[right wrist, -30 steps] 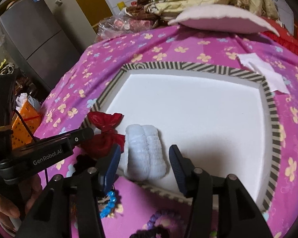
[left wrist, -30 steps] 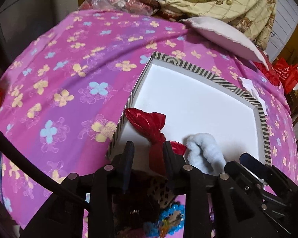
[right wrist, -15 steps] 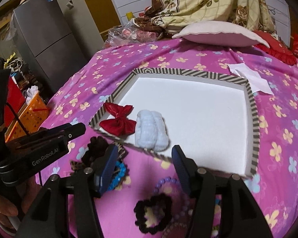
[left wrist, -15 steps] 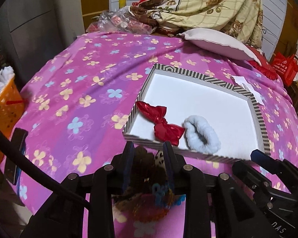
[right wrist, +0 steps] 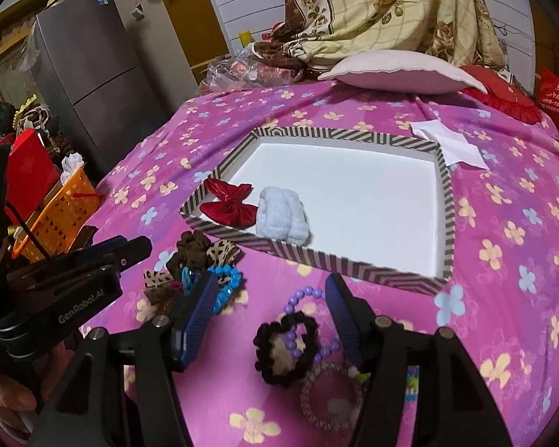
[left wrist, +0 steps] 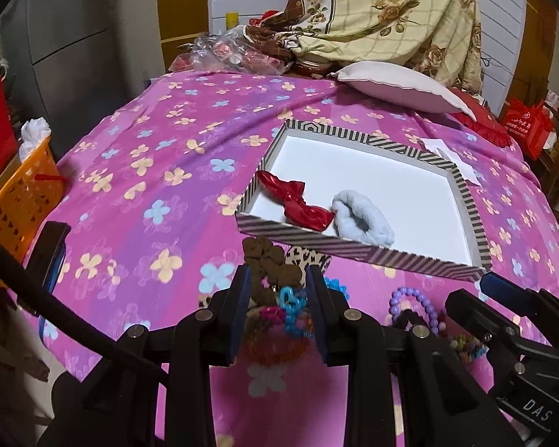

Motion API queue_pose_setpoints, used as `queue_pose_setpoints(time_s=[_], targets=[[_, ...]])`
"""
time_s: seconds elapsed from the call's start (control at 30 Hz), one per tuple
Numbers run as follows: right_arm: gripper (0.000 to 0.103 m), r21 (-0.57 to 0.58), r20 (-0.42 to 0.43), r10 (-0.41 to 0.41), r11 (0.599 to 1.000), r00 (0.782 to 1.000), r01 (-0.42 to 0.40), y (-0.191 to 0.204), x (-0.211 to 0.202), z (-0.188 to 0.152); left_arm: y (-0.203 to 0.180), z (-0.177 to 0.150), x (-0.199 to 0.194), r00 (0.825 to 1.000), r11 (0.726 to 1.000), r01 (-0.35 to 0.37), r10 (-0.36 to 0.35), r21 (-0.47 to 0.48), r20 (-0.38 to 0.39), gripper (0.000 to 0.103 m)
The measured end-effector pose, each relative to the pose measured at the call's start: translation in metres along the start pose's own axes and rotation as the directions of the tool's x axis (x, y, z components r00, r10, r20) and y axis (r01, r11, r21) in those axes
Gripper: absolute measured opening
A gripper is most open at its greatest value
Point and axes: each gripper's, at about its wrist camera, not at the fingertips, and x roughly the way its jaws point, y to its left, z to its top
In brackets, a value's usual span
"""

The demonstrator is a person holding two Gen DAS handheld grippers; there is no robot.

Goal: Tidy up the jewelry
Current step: 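Withdraw both tools from the tray back over the remaining jewelry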

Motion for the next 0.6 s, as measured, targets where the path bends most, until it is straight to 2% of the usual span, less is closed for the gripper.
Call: queue_pose_setpoints(time_s=[0.6], targets=[[0.065,-0.009,0.021,-0.024,1.0,0.999,0.024,0.007,-0.028,-0.023,0.007,-0.024,-0.026,1.0,1.0,-0.016,0.016,-0.025,0.011,0.051]])
